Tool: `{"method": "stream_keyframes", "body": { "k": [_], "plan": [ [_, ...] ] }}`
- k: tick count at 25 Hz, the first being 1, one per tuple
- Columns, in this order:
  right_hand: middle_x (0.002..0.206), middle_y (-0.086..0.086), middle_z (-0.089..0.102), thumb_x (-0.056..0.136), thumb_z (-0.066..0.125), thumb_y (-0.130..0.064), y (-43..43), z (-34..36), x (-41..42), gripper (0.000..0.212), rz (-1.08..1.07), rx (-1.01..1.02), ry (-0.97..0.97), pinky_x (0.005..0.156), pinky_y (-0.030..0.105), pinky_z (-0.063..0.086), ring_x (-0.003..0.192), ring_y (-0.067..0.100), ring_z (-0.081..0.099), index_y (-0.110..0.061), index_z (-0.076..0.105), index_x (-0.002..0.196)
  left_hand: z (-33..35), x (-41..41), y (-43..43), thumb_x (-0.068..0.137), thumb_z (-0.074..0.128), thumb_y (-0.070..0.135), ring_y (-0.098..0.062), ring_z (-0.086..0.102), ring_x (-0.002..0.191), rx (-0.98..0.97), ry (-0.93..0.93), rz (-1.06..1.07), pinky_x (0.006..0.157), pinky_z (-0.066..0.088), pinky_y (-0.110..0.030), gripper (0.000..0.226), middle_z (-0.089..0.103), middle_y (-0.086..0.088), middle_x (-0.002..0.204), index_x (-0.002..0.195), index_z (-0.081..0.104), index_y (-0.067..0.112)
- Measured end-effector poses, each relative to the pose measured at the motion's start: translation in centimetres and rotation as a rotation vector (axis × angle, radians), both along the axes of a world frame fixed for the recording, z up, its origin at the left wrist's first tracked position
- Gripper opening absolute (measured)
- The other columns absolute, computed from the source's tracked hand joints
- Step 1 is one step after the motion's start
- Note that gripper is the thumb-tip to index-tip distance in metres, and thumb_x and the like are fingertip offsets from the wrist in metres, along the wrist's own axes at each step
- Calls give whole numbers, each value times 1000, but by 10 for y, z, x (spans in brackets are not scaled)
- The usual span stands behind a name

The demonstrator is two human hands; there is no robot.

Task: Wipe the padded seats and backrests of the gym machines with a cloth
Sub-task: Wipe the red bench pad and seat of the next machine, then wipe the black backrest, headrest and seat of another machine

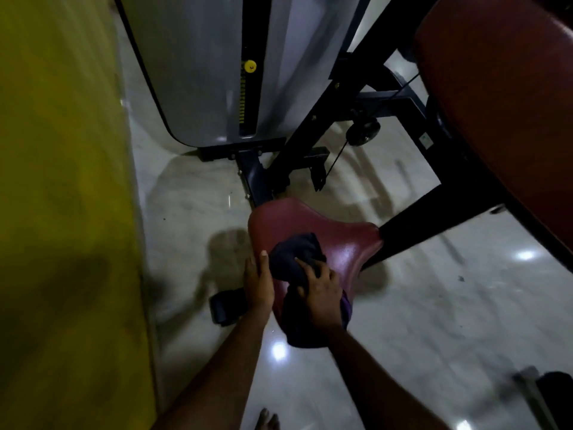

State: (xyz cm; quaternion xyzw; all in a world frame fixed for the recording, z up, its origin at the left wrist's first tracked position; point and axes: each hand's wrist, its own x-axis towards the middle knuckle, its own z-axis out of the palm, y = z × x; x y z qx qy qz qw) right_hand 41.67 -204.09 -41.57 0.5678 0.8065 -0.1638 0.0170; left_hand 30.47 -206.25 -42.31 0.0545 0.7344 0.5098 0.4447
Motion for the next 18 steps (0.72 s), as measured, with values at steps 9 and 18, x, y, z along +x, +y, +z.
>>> {"method": "stream_keyframes", "body": {
  "k": [9,18],
  "plan": [
    [123,8,54,86,51,-20,-67,174,93,45,-194,-100,650,87,15,36,110,17,49,-12,50,131,148,64,-82,98,44,30,-24,42,132,221,-2,-334,112,32,-38,46,45,-7,143,140,41,11],
    [113,-6,60,94,50,-20,-158,231,183,27,-925,207,930,80,23,44,104,13,57,-26,52,121,221,162,-70,98,42,33,-9,40,129,455,-158,-947,107,28,-22,48,43,-1,144,142,40,13]
  ]
}}
